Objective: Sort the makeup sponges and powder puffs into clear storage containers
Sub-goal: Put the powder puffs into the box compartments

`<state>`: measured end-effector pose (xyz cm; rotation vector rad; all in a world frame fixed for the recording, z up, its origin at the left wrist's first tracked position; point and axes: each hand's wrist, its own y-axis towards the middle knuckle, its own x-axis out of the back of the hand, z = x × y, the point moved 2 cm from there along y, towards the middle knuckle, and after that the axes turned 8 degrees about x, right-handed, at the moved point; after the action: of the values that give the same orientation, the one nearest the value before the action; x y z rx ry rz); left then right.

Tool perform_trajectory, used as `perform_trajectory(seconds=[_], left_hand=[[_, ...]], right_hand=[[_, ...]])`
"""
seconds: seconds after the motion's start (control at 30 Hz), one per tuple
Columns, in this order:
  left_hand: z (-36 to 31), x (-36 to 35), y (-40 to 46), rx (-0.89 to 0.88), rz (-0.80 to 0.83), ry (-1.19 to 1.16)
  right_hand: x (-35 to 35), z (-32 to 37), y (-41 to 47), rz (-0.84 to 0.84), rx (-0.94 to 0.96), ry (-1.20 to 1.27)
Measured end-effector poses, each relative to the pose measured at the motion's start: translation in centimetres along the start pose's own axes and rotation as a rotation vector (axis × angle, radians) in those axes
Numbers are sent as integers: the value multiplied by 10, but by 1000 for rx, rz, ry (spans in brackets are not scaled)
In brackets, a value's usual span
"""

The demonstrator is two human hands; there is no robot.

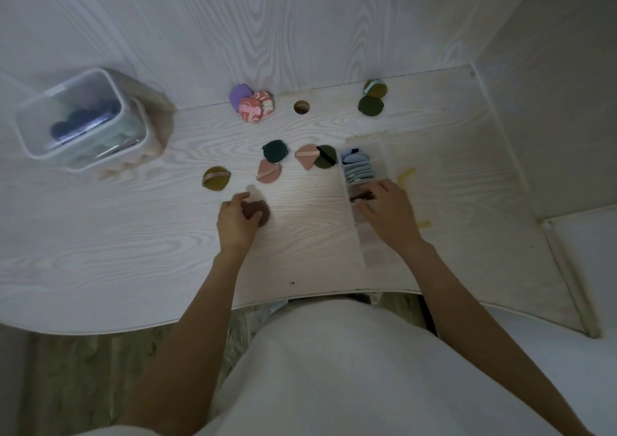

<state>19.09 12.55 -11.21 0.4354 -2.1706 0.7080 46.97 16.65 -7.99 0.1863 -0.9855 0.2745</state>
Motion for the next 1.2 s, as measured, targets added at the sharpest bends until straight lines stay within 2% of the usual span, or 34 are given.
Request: perform_trajectory(seconds=[0.1,0.27,0.33,0.43,0.53,0.73,0.83,0.97,1.1,1.2], left_hand=[[-13,11,-9,-73,34,-95],[-92,14,-45,-483,110,-314],[-122,4,-50,-619,133,-298],[-149,-20,-52,-757,113,-172],[-158,-39,-52,-805,91,-81],[-171,-43,-58,-736,118,-206],[-173,-47,-59,-816,122,-99],[-152,-57,-54,-934,43,15],[-144,-71,-53,-967,64,74],[-144,-77,-49,-958,-32,123]], right_hand=[[7,-6,-13,-15,147,-38],[8,-5,-16,-148,180,-169],[10,-1,-15,-153,173,-194],[8,-5,-13,-73,142,-237],[11,-14,-10,-53,111,-216],[15,-21,-9,-85,171,-150],[16,-21,-10,-102,199,-133],[16,-22,-11,-133,198,-122],[15,-22,-11,-181,202,-121],[19,-23,-10,-245,212,-132]])
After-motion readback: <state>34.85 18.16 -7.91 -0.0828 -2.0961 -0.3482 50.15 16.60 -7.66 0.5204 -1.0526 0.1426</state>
